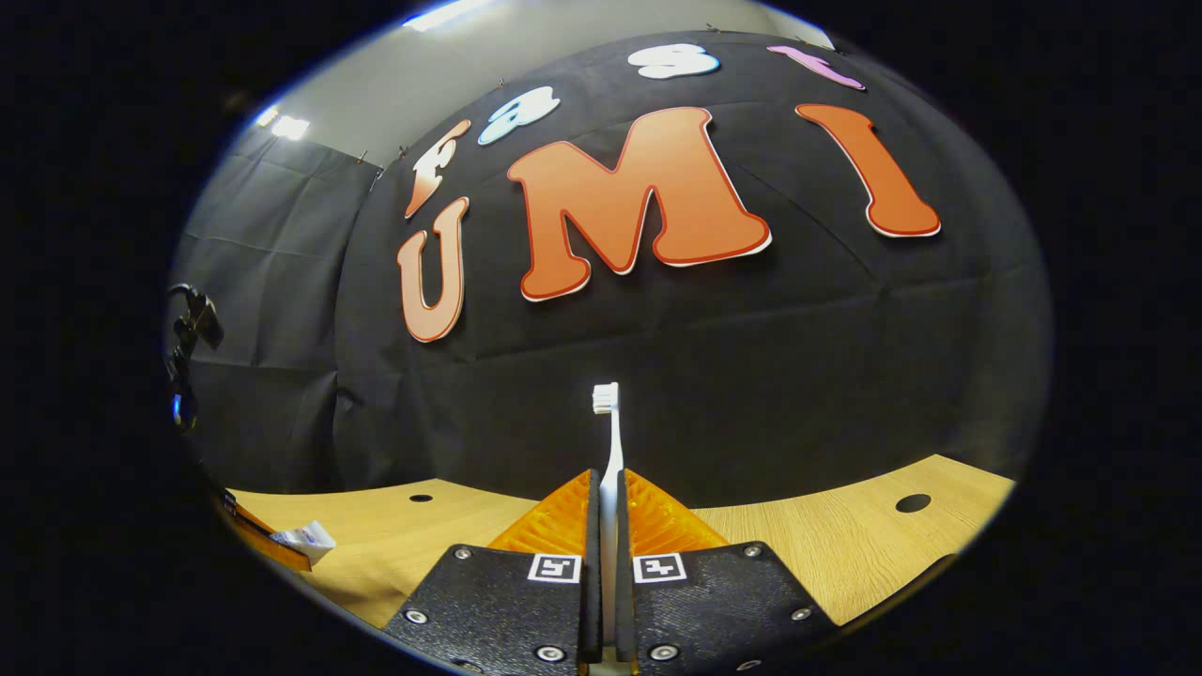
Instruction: Put the toothbrush and toothpaste on the desktop into the cup, then pick up the cup and place it on the coaster on the desktop.
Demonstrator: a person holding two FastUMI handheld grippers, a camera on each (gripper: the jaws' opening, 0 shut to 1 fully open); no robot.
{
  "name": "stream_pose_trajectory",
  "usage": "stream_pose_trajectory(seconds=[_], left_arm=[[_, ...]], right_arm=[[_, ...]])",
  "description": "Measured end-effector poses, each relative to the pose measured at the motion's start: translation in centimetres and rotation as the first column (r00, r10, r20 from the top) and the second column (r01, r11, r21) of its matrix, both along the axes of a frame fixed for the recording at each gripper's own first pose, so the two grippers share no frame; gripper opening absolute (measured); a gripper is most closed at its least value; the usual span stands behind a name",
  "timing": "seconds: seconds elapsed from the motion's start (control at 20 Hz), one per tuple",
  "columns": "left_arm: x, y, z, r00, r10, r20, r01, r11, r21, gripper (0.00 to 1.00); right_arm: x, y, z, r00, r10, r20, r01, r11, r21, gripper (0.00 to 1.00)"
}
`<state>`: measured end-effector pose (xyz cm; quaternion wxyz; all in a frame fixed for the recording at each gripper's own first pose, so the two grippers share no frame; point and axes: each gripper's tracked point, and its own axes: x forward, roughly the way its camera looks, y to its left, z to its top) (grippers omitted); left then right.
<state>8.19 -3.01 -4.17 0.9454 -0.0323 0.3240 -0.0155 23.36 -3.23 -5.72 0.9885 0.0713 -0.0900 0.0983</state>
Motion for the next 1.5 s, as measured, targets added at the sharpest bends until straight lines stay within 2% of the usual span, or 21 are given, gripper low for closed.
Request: stream_pose_trajectory(seconds=[0.45, 0.8, 1.0, 1.25, 1.35, 1.5], left_arm=[[1.7, -0.4, 4.4, 0.988, -0.004, 0.154, 0.009, 0.999, -0.032, 0.13], [3.2, -1.1, 8.7, 0.972, 0.016, 0.235, 0.009, 0.995, -0.104, 0.13], [4.5, -1.1, 9.6, 0.965, 0.025, 0.262, 0.007, 0.993, -0.12, 0.13], [6.9, -2.3, 9.8, 0.953, 0.002, 0.303, 0.04, 0.99, -0.134, 0.13], [8.0, -3.3, 9.7, 0.947, -0.008, 0.321, 0.061, 0.986, -0.155, 0.13], [9.1, -4.1, 10.5, 0.934, -0.029, 0.356, 0.095, 0.981, -0.172, 0.13]], right_arm=[[-1.4, -0.3, -0.2, 1.0, -0.023, -0.018, 0.022, 1.0, -0.015, 0.06], [-2.9, 0.0, -1.8, 0.997, -0.035, -0.066, 0.032, 0.998, -0.046, 0.07], [-4.1, -0.5, -1.8, 0.997, -0.039, -0.072, 0.036, 0.999, -0.041, 0.07], [-6.0, -1.2, -2.2, 0.993, -0.03, -0.111, 0.027, 0.999, -0.031, 0.07], [-6.9, -1.4, -2.0, 0.992, -0.027, -0.122, 0.023, 0.999, -0.028, 0.11], [-8.2, -1.7, -1.9, 0.992, -0.028, -0.125, 0.024, 0.999, -0.034, 0.23]])
